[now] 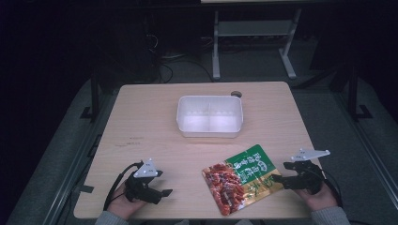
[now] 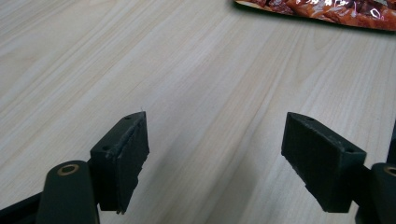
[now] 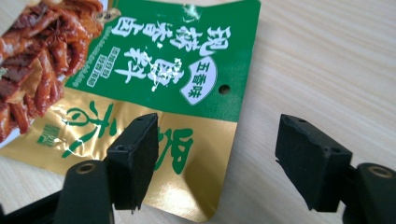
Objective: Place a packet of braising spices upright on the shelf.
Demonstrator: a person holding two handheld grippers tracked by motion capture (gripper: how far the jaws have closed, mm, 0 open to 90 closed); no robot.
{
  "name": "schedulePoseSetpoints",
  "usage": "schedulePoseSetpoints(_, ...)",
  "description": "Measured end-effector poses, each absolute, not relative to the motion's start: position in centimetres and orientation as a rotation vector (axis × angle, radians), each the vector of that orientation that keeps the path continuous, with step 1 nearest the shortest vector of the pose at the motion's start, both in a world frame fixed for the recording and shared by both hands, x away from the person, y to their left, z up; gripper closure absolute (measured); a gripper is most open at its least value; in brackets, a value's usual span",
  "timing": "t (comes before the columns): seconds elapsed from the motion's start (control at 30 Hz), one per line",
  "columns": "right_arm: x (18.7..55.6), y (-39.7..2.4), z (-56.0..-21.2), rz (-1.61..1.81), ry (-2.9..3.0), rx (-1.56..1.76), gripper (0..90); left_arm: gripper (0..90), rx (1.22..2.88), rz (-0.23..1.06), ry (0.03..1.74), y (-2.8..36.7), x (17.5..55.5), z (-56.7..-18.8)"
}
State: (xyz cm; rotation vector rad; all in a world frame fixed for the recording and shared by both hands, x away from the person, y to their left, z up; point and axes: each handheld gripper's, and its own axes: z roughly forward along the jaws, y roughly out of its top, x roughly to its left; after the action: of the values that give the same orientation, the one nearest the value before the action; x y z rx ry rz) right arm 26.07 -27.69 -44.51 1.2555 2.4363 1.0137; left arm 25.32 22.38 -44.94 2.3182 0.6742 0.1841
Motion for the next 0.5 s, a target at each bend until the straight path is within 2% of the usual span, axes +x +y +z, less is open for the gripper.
schedulePoseSetpoints(0.07,26.1,-27.8,-44.4,1.032,2.427,1.265,27.6,26.1,2.315,0.158,0.663,21.9,25.4,-44.8)
schedulePoseSetpoints(0.17,26.2,-27.8,-44.3,1.039,2.422,1.273,27.1,27.1,2.313,0.126,0.631,20.2,25.7,-44.4)
schedulePoseSetpoints(0.5,26.5,-28.0,-44.1,1.055,2.41,1.31,25.9,34.5,2.338,0.133,0.509,15.8,26.2,-43.1)
